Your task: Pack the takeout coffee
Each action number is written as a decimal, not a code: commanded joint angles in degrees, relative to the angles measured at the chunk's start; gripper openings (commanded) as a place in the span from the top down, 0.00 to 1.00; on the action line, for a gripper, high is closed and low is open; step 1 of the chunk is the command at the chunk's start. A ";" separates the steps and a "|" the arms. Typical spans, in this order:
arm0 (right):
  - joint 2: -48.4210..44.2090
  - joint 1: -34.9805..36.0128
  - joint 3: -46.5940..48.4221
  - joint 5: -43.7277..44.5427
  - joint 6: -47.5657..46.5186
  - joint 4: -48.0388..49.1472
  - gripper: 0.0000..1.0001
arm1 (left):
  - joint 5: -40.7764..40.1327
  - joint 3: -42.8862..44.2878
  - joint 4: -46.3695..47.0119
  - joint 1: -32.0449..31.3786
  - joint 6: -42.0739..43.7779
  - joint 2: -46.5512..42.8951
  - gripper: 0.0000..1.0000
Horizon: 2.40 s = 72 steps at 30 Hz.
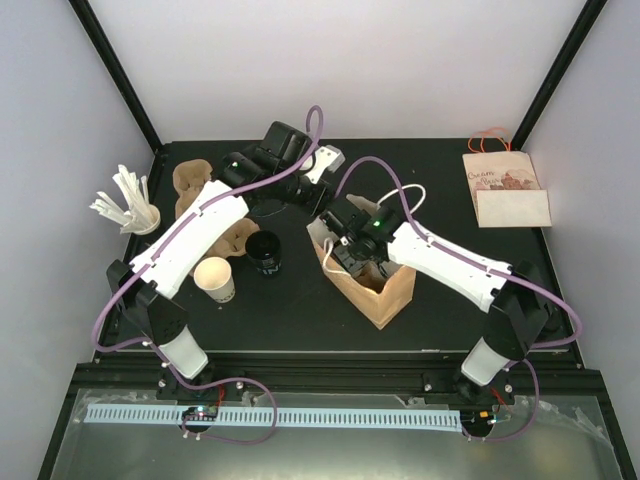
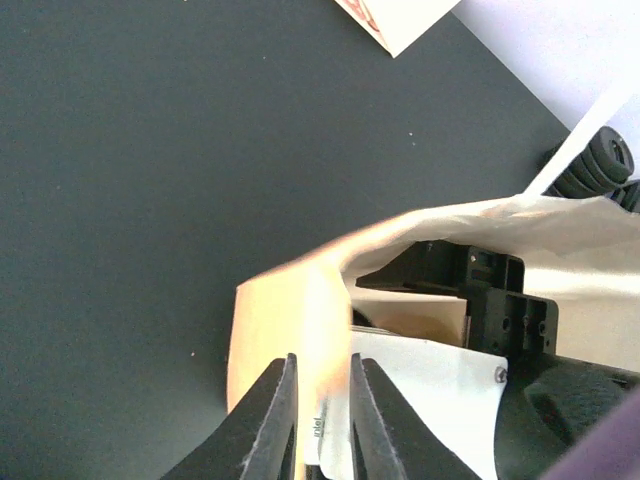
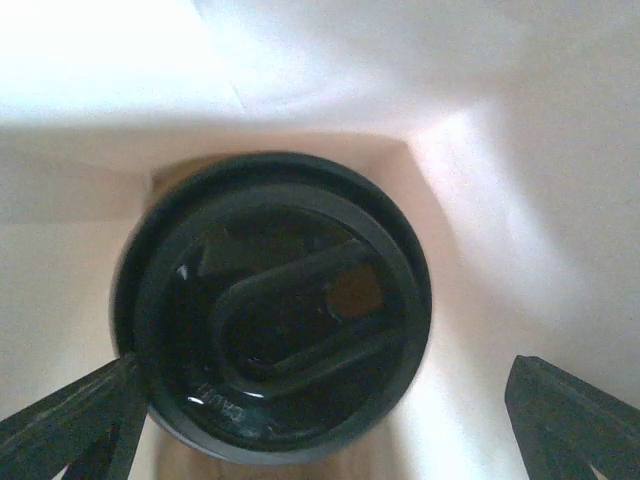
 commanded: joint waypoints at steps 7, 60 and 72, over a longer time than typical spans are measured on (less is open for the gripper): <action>-6.07 -1.05 5.18 -2.00 -2.97 0.52 0.00 | 3.20 2.49 -2.28 -0.31 -1.12 0.62 0.74; 10.74 -12.90 28.78 -2.48 -0.18 -11.22 0.02 | 24.04 -2.85 -8.50 11.04 -10.20 -1.59 0.58; 8.89 -12.90 31.92 -3.19 -0.52 -12.77 0.02 | 24.33 3.32 -5.77 11.62 -11.06 3.67 0.99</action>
